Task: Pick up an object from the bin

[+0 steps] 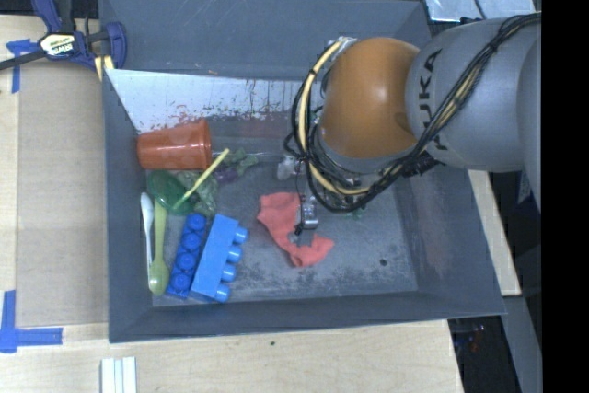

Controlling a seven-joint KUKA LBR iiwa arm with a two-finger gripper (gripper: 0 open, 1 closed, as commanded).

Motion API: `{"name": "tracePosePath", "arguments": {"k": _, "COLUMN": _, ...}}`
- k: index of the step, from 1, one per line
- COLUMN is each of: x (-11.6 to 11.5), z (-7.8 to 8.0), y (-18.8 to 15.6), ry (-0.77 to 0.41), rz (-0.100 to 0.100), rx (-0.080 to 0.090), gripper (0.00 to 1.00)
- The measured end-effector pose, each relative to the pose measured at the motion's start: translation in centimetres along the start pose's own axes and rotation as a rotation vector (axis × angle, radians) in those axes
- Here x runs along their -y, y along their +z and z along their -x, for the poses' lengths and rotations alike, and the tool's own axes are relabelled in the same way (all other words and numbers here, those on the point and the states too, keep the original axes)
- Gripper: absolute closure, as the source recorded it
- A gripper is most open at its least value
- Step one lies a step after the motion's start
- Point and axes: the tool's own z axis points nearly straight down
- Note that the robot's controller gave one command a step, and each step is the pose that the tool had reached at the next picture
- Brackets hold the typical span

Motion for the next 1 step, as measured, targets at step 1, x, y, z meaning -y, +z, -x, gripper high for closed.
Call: {"name": "tracePosePath", "arguments": {"k": 1, "x": 0.04, "z": 0.16, "y": -0.48, "ry": 0.002, "rz": 0.001, "rx": 0.008, "gripper": 0.00}}
